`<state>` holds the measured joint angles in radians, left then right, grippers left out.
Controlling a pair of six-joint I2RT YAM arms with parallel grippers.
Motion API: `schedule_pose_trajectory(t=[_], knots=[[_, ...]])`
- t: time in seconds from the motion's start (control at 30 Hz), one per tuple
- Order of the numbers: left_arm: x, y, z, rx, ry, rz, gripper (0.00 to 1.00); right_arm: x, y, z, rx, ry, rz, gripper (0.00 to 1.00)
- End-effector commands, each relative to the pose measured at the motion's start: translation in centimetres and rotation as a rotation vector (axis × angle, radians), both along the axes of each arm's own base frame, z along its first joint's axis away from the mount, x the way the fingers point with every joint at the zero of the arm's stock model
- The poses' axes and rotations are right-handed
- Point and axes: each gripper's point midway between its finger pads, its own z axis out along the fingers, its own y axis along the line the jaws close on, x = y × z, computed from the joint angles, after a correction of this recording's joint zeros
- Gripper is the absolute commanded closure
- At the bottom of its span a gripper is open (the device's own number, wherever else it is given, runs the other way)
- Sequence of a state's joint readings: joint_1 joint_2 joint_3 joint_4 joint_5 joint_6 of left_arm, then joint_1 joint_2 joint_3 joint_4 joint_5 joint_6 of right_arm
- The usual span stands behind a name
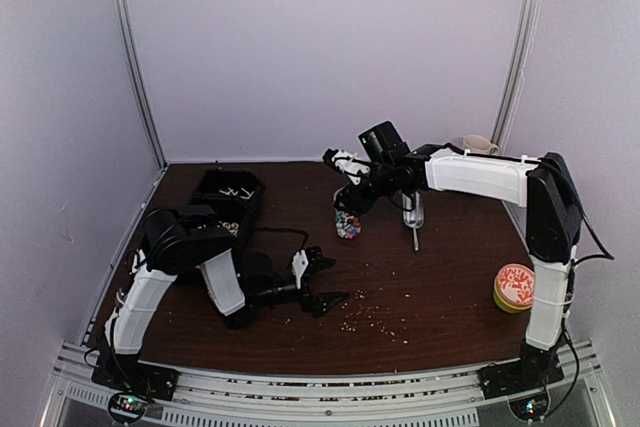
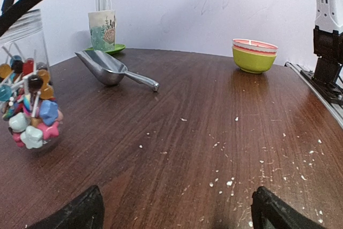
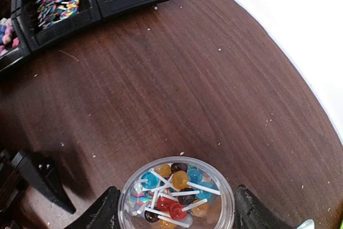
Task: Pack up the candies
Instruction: Place the packed packing bottle at the center of the board.
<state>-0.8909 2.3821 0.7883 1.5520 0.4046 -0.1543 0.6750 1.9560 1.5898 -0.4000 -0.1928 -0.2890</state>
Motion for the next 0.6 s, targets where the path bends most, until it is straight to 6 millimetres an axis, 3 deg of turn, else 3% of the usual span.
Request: schedule_pose_trajectory(t=[0.0,0.17,0.4,0.57], knots=[[0.1,0.6,-1.6,0.037,0.031,0.014,0.02,4.0,0.6,1.9,0.046,-0.054,-0.093,0.41],[0.2,0.4,-1.8,0.043,0.035,0.013,0.02,6.9,2.0,2.0,0.085,-0.055,-0.126,0.41],[-0.2,-0.4,-1.8,0.059,0.030,-0.004,0.02,8.0,3.2,0.3,0.113,-0.029,-0.123,0.36],[0.6,-0.7,-1.6,0.093,0.024,0.033,0.02,8.0,3.4,0.5,0.125,-0.022,-0.108,0.20]])
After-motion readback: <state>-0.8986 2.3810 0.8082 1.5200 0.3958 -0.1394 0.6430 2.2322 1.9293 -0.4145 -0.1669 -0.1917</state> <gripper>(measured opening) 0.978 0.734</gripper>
